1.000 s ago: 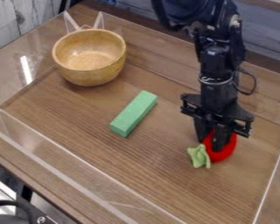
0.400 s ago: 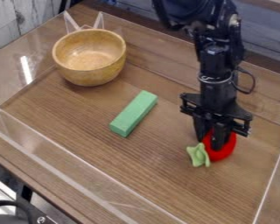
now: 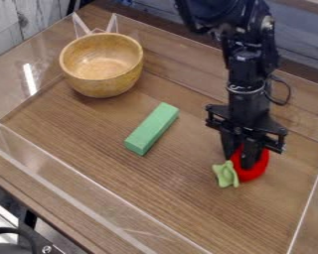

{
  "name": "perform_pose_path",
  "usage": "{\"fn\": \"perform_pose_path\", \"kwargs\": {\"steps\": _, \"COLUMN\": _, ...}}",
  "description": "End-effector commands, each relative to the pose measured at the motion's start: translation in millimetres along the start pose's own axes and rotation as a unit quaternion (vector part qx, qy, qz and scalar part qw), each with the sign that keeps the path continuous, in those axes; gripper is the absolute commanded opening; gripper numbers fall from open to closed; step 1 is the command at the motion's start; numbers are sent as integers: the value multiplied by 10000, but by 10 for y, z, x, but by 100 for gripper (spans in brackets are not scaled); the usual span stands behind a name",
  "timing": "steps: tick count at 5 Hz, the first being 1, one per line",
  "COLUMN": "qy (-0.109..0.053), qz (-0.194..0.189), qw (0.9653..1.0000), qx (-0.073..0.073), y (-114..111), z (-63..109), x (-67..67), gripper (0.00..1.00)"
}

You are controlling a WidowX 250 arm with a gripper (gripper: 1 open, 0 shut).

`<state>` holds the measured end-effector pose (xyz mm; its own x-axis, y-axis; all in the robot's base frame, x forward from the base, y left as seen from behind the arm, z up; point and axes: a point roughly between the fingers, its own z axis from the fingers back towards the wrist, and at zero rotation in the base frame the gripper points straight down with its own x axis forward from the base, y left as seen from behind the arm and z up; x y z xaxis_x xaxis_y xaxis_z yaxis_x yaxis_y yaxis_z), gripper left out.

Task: Move the red object to the right side of the table

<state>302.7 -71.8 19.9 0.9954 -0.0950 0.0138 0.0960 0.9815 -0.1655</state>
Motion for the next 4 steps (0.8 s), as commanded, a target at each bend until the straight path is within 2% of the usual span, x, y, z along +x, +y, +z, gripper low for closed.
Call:
{"fn": "perform_pose_path", "kwargs": {"steps": 1, "qy": 48, "qz": 132, "qw": 9999, "qx": 101, "y": 142, "z": -80, "x": 23, "gripper": 0}}
{"fn": "perform_pose_path", "kwargs": {"steps": 4, "qy": 125, "qz": 186, "qw": 9997, "qx": 113, "y": 152, "z": -88, "x": 28, "gripper": 0}}
